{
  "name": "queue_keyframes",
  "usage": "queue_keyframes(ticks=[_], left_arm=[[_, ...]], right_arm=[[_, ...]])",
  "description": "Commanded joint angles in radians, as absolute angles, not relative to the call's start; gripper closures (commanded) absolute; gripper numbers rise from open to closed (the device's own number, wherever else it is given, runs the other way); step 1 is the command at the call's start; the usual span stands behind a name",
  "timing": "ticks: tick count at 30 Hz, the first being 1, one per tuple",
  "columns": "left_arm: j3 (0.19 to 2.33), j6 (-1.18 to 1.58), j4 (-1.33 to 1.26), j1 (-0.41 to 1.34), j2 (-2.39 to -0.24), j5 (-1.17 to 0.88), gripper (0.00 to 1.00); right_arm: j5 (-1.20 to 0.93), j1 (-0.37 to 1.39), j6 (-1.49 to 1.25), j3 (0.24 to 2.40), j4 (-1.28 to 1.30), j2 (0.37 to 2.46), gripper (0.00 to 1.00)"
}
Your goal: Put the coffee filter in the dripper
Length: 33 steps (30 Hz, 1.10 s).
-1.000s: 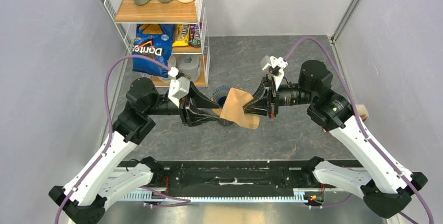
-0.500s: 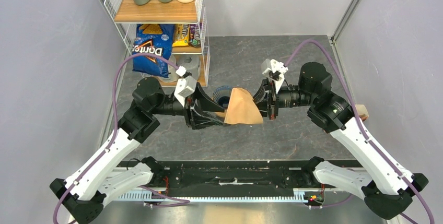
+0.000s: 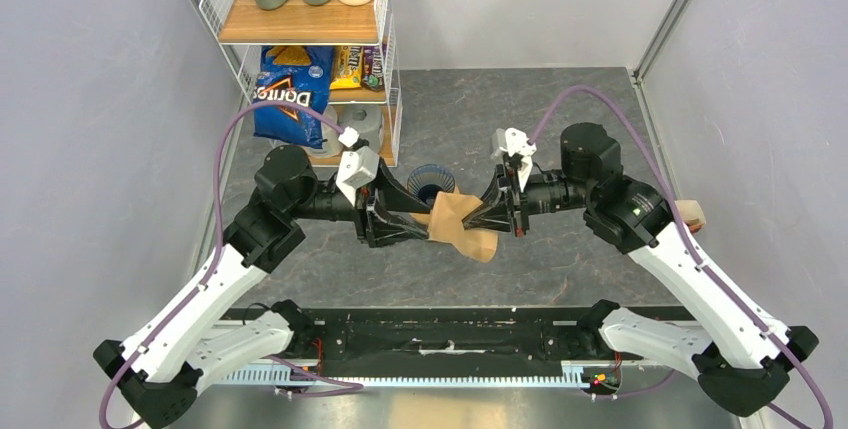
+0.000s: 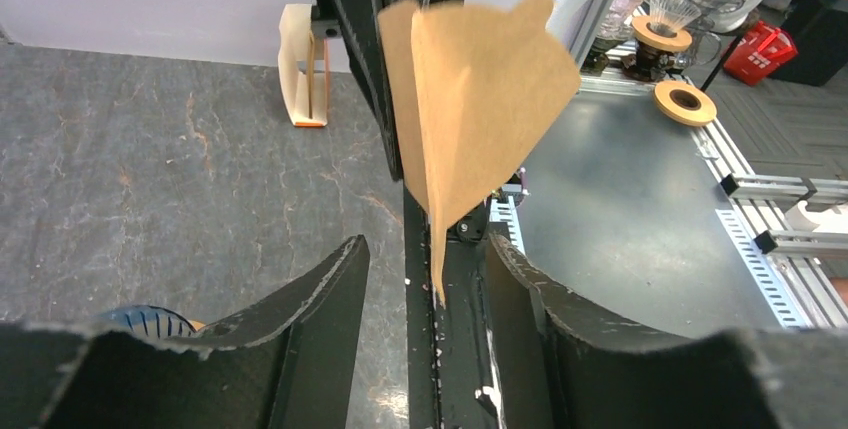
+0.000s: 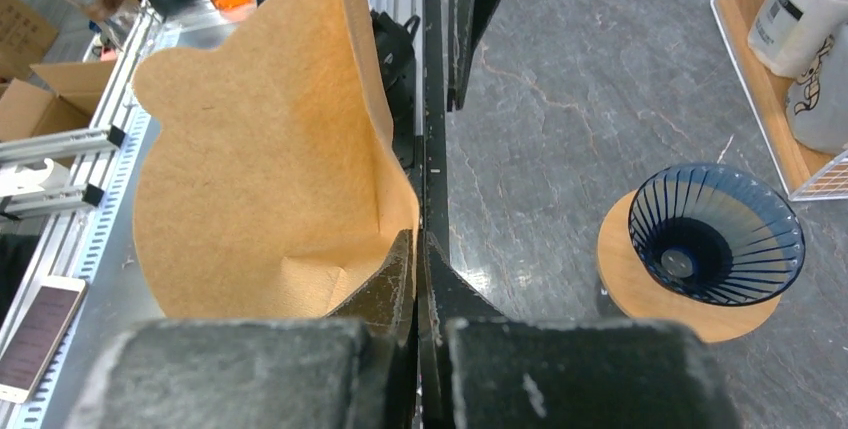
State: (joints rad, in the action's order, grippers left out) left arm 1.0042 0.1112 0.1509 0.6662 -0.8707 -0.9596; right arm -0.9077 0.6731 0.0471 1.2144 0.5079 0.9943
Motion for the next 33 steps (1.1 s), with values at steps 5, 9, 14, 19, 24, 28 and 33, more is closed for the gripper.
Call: queue_keyframes(ticks=[5,9,14,19,24,28,33], left_arm=[[1.094,0.02,0.151,0.714,-0.914,-0.915,0.51],[1.105,0.003,0.169,0.73,-0.93,-0.909,0.61],[1.105,-0.038,0.188,0.736,-0.93,-0.947,0.94],[1.086,-0.06,0.194,0.737,-0.904,-0.952,0.98],[1.043,-0.106,0.116,0.738,-0.852,-0.892,0.98],[1.014,-0.172,0.053,0.747,-0.813,-0.867,0.98],[0.976,-0.315,0.01,0.788,-0.761,-0.787,0.98]], right_arm=[[-0.85,0.73,0.187,1.294,0.614,1.03,1.0],[-0.833,0.751,0.217,1.313,0.642,1.045,1.0],[-0.82,0.753,0.23,1.324,0.652,1.054,1.0],[-0.788,0.753,0.228,1.337,0.658,1.051,0.95],[-0.748,0.751,0.133,1.333,0.647,1.053,0.33],[-0.711,0.735,0.029,1.303,0.602,1.053,0.13],[-0.716,0.696,-0.168,1.275,0.492,1.06,0.11]])
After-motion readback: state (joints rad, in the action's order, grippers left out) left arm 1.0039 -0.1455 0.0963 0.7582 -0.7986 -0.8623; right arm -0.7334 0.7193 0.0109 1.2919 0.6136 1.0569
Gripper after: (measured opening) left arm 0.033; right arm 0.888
